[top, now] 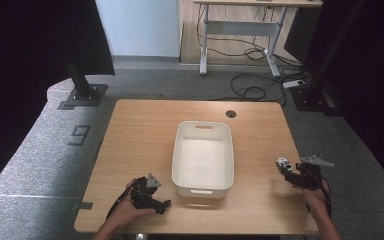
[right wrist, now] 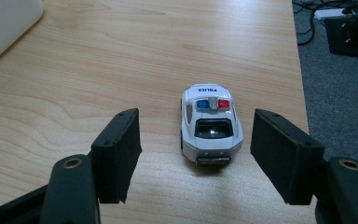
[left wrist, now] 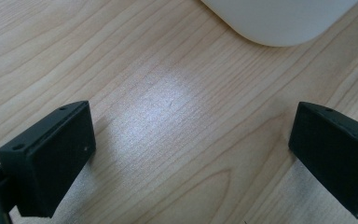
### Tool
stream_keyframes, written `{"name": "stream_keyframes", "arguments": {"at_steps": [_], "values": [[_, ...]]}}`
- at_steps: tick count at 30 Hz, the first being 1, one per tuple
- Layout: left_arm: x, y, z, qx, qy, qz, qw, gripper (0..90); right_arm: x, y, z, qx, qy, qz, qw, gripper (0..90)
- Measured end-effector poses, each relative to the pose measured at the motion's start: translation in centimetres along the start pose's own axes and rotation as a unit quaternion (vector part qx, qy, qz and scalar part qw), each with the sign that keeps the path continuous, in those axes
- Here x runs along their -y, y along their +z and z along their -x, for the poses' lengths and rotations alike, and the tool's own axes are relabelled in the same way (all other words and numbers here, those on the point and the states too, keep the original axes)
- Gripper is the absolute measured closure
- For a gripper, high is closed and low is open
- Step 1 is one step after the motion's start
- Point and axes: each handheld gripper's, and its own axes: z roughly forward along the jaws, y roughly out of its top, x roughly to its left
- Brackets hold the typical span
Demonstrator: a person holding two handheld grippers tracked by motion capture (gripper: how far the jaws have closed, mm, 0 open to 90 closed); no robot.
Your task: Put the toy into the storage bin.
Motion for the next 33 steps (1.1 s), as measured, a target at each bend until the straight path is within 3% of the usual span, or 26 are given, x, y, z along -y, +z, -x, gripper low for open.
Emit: {"name": "stream_keyframes", "arguments": {"at_steps": [33], "values": [[0.0, 0.0, 0.0, 0.0, 0.001, 0.001, 1.0, 0.7, -0.8, 2.6, 0.4, 0.017, -0.004, -0.023, 0.9996, 33.8]]}}
